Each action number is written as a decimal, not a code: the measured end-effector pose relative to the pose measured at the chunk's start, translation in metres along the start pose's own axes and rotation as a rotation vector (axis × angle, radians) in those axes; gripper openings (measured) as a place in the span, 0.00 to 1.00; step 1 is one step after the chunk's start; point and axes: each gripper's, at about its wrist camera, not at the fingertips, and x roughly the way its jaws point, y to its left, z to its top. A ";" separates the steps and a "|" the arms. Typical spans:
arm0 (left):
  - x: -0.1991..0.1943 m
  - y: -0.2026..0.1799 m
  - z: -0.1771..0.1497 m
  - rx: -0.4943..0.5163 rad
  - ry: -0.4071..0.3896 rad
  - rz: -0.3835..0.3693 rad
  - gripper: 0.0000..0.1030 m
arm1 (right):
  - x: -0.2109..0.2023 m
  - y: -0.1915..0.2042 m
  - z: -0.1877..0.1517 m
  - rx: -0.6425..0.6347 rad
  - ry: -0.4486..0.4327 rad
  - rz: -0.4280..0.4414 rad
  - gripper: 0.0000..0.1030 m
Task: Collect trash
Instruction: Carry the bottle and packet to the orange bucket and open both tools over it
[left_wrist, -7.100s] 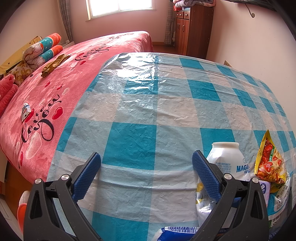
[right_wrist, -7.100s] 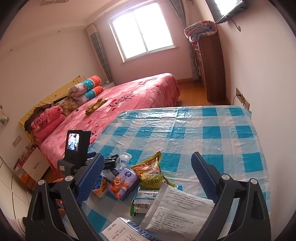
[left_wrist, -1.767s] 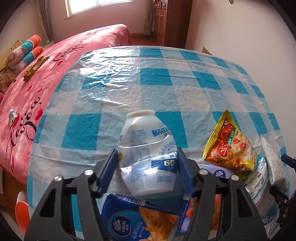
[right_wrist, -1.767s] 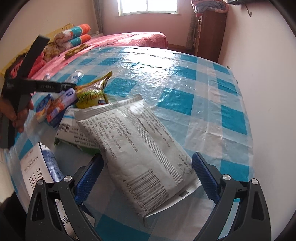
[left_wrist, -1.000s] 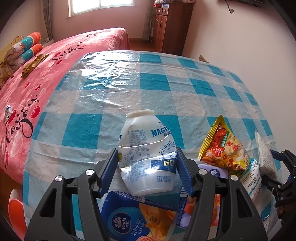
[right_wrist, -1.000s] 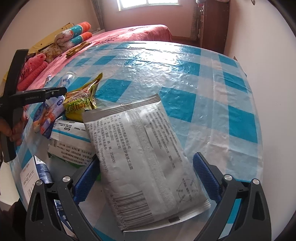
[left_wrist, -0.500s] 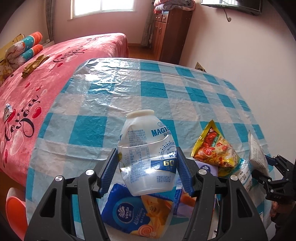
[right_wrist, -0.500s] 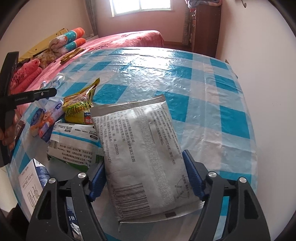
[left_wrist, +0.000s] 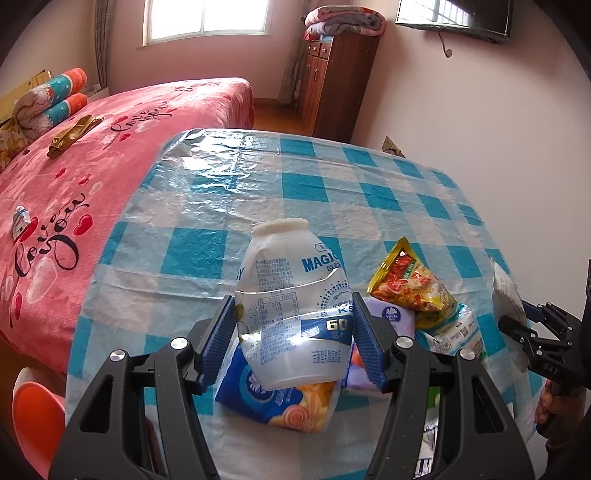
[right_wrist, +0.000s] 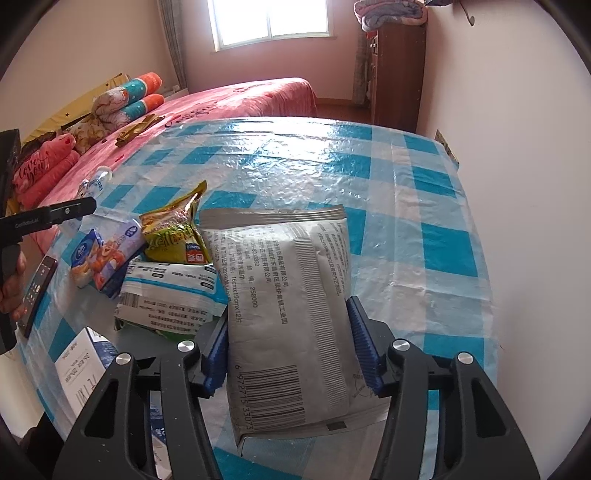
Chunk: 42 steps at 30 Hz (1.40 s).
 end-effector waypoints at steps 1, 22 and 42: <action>-0.003 0.001 -0.001 -0.002 -0.004 -0.002 0.61 | -0.003 0.001 0.000 0.005 -0.006 0.000 0.55; -0.106 0.057 -0.035 -0.062 -0.149 0.032 0.61 | -0.066 0.083 0.044 -0.023 -0.110 0.191 0.55; -0.187 0.241 -0.161 -0.395 -0.137 0.329 0.61 | -0.049 0.366 0.074 -0.325 0.035 0.696 0.55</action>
